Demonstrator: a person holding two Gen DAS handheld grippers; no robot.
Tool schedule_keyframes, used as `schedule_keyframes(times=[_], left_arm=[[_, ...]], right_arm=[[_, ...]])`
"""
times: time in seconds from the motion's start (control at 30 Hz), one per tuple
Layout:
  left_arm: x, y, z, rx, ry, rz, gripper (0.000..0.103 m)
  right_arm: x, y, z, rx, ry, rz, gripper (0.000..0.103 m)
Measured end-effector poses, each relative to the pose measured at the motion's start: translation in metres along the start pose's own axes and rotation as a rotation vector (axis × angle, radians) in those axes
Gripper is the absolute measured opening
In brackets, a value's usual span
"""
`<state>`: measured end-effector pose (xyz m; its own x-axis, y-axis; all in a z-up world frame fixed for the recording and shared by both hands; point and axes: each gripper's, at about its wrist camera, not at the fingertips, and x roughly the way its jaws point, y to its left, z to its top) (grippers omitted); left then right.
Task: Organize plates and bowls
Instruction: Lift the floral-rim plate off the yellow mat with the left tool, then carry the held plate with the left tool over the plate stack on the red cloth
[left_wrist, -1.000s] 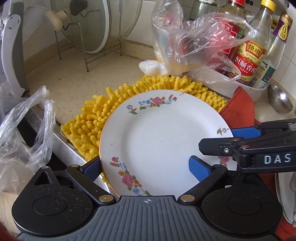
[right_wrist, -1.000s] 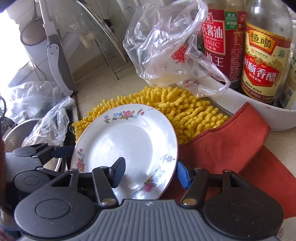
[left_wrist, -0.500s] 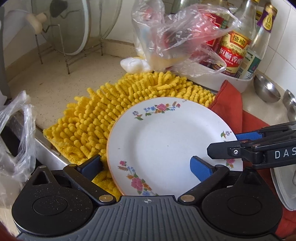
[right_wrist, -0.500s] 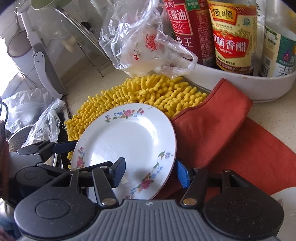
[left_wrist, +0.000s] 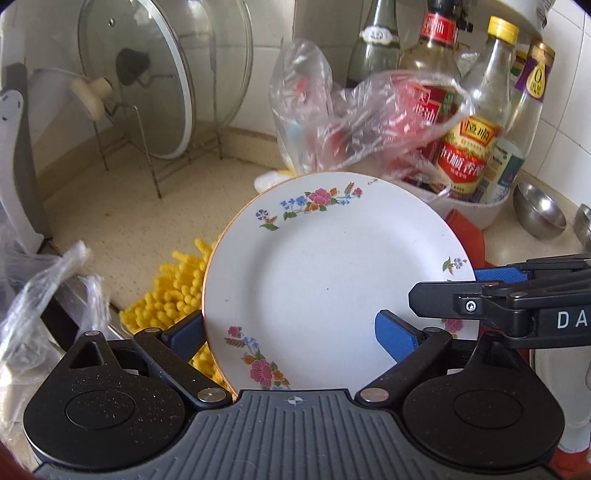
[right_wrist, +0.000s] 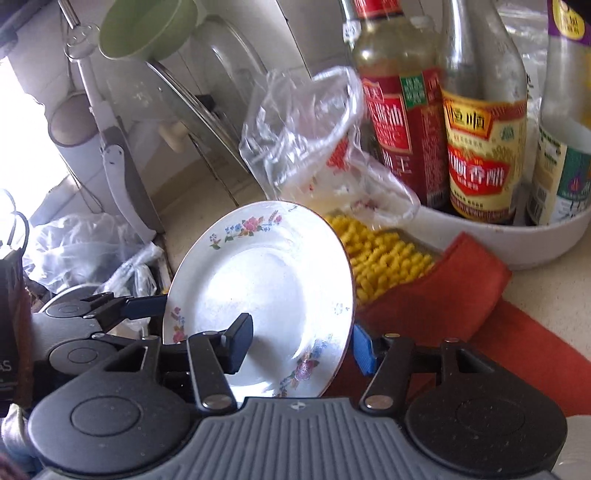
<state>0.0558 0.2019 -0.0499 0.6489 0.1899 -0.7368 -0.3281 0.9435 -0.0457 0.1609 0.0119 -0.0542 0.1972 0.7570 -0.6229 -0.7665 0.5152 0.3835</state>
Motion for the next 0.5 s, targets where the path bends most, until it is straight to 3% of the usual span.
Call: schedule_keyframes(times=[0.5], left_arm=[[-0.017, -0.047, 0.01, 0.049, -0.039, -0.017, 0.098]], right_arm=[[-0.052, -0.026, -0.007, 0.051, -0.053, -0.016, 0.055]])
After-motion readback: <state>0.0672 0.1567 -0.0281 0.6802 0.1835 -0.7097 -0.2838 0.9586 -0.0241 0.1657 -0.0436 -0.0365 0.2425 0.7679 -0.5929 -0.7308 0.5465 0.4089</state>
